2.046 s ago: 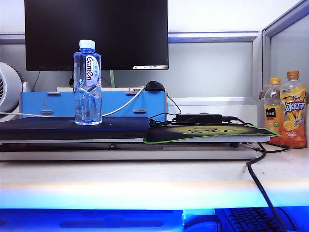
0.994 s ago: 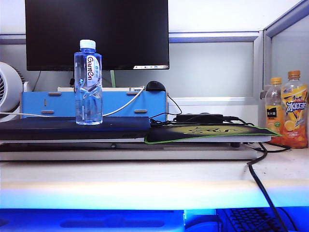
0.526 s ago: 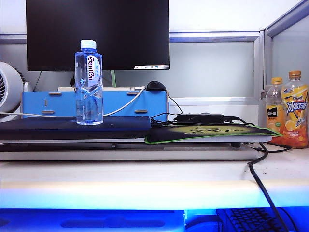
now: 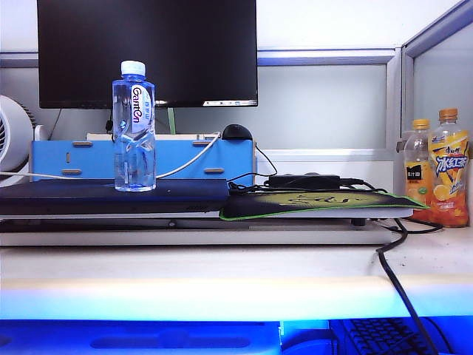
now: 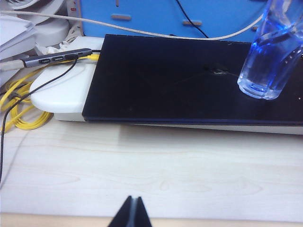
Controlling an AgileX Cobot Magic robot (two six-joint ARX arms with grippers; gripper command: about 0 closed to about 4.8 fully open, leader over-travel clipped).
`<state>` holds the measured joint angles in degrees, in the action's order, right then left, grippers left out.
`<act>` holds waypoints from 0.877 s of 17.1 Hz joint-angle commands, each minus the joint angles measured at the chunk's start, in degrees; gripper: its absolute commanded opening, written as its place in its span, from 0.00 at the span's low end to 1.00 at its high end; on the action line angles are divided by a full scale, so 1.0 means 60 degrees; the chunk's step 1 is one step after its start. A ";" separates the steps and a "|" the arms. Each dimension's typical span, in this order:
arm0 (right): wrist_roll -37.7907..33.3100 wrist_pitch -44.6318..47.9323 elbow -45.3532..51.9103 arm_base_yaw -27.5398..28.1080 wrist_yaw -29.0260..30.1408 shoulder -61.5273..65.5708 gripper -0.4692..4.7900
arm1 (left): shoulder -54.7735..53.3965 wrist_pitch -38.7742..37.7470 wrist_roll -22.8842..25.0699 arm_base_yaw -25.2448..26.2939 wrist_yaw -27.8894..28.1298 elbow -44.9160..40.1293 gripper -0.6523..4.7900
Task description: Pick up the mineral water bottle and place it on the laptop.
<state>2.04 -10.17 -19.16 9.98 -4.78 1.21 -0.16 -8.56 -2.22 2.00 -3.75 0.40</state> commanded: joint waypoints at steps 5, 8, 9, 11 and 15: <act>-0.0838 -0.2452 -0.0128 -0.0018 0.2801 -0.0149 0.15 | 0.0018 -0.0015 0.0015 0.0004 -0.0022 0.0000 0.12; -0.0831 -0.3217 -0.0251 0.0011 0.2528 -0.0149 0.20 | 0.0018 -0.0011 0.0015 0.0004 -0.0022 0.0000 0.12; -0.0831 -0.3472 -0.0251 0.0011 0.2492 -0.0149 0.20 | 0.0018 -0.0015 0.0015 0.0004 -0.0022 0.0000 0.12; 0.0153 -0.4594 -0.0291 0.0015 0.1800 -0.0146 0.20 | 0.0018 -0.0011 0.0015 0.0000 -0.0022 0.0000 0.12; 0.0189 -0.4717 0.0000 0.0004 0.1009 -0.0146 0.20 | 0.0018 -0.0018 0.0011 0.0000 -0.0022 0.0000 0.12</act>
<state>2.94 -39.05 -19.16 10.07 1.08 0.27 -0.16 -8.56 -2.22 2.00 -3.75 0.40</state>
